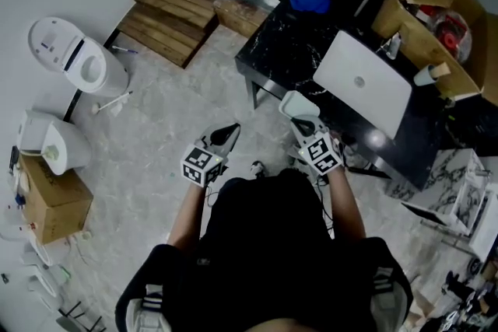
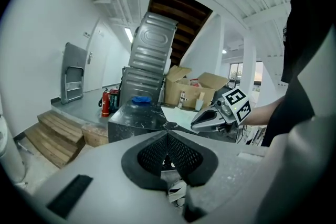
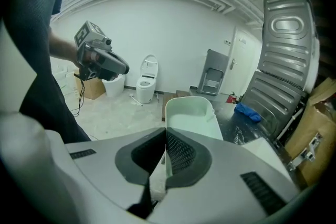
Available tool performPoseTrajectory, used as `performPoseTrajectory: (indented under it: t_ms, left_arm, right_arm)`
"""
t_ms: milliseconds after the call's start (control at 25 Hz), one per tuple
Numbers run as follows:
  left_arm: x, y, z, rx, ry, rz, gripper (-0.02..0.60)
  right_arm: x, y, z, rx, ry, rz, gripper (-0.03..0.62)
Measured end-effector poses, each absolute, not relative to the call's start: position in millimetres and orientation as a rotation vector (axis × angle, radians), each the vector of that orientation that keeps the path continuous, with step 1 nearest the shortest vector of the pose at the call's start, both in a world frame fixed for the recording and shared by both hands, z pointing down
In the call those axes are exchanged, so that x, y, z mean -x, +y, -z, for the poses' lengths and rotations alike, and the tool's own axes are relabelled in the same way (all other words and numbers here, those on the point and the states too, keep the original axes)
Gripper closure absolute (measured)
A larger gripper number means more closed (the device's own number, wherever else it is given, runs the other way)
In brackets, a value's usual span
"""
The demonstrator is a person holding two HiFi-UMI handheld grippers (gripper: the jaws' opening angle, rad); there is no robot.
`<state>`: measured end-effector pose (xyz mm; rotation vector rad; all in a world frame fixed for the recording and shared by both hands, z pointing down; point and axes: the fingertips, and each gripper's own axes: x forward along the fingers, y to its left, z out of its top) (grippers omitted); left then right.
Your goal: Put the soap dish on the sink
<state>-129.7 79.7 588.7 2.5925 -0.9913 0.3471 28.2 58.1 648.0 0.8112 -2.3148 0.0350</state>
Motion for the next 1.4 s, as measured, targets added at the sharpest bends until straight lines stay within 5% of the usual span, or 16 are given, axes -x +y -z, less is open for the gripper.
performPoseTrajectory:
  t_ms: [1400]
  left_arm:
    - [139,61,-588,-2.596,-0.939,-0.376,0.581]
  right_arm:
    - [-15,44,-645,-0.855,-2.311,-0.085,0.597]
